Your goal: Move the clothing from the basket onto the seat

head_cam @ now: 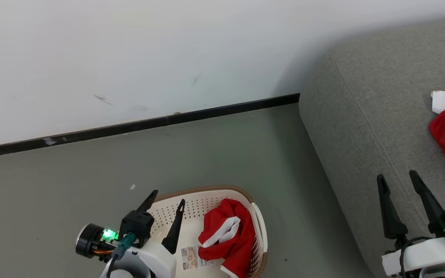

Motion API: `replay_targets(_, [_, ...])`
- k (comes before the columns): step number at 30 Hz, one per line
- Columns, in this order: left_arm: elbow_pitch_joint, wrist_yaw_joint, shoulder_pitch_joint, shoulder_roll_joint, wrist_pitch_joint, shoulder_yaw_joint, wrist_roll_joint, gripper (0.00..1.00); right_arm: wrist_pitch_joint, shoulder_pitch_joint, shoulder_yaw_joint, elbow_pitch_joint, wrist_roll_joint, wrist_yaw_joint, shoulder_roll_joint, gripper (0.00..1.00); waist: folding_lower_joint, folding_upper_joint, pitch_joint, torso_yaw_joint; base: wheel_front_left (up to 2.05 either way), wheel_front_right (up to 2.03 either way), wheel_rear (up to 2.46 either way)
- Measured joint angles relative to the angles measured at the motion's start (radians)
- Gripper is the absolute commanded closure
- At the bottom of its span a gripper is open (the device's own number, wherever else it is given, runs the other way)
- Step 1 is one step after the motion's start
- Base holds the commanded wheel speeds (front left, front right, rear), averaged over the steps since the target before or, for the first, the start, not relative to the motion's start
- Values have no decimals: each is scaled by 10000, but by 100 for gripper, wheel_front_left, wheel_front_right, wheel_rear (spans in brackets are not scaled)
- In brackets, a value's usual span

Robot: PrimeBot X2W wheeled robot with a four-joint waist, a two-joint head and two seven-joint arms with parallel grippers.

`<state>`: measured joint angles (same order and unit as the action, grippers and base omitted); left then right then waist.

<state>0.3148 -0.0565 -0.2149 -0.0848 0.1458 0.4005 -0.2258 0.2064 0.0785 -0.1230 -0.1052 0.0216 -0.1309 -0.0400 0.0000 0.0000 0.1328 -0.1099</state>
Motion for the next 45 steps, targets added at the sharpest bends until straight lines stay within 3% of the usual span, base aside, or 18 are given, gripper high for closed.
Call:
replay_targets(20, [1580, 343, -1552, 207, -307, 953, 803, 0, 36, -560, 178, -1030, 282, 0, 27, 0, 0, 0, 1938, -896, 0, 0, 0])
replay_targets(45, [3643, 357, -3275, 54, -483, 1411, 1755, 0, 328, -2401, 738, -848, 1087, 0, 27, 0, 0, 0, 4489, -2175, 0, 0, 0])
